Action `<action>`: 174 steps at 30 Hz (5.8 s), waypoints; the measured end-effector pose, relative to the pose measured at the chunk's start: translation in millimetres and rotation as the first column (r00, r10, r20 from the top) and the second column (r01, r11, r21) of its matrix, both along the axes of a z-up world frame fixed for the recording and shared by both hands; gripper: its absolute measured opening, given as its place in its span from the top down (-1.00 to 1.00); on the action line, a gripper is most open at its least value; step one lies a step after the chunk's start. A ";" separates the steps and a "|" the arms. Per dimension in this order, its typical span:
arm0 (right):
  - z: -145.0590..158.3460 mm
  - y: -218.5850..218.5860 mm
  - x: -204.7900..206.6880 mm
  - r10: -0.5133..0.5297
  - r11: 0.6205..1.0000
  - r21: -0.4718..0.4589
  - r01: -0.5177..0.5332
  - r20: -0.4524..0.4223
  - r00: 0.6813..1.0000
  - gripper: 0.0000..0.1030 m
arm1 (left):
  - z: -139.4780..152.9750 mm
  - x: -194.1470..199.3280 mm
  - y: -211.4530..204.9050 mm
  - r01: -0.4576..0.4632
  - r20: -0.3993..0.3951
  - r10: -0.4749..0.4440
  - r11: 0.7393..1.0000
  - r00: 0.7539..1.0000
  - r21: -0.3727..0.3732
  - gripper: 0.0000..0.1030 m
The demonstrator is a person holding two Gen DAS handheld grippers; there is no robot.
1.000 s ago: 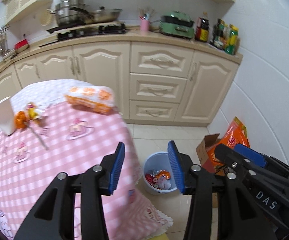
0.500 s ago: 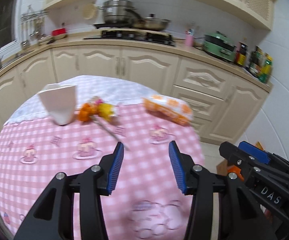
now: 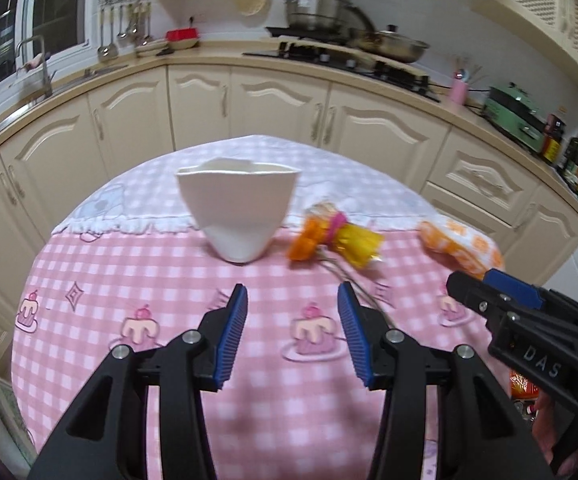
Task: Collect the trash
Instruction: 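Move both tools back over the table toward the candy items, then grasp the yellow-pink lollipop with the right tool while the left tool grasps the orange candy stick, then carry the lollipop and candy stick over the blue bin and open both tools, then move both tools back to the table and grasp the white-orange snack bag with the right tool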
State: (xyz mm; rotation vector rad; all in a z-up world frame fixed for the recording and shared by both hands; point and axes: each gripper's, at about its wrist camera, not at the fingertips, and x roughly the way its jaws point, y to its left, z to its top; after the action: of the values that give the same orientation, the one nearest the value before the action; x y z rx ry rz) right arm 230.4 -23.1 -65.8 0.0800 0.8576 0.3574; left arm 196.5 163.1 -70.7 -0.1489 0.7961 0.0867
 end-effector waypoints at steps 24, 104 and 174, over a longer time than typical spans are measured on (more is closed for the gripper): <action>-38.9 54.9 75.1 0.170 0.985 -0.001 -0.170 -0.057 0.984 0.67 | -43.9 46.6 34.2 -0.026 -0.171 0.007 0.994 0.985 -0.107 -0.05; -127.5 -397.1 -107.5 -0.603 0.753 0.124 0.646 -0.263 0.753 0.67 | -131.1 38.5 -417.7 0.546 -0.390 -0.508 0.838 0.768 -0.017 0.11; -6.3 -124.8 2.7 -0.189 0.981 -0.029 0.189 0.024 0.982 -0.67 | 10.4 16.4 -107.3 0.127 -0.063 -0.127 0.992 0.990 0.008 -0.33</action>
State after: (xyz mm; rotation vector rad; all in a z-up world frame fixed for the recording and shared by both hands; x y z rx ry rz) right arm 233.0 -147.9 -72.1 0.1278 0.8266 0.1664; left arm 212.9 55.8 -60.3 -0.0841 0.8649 -0.0244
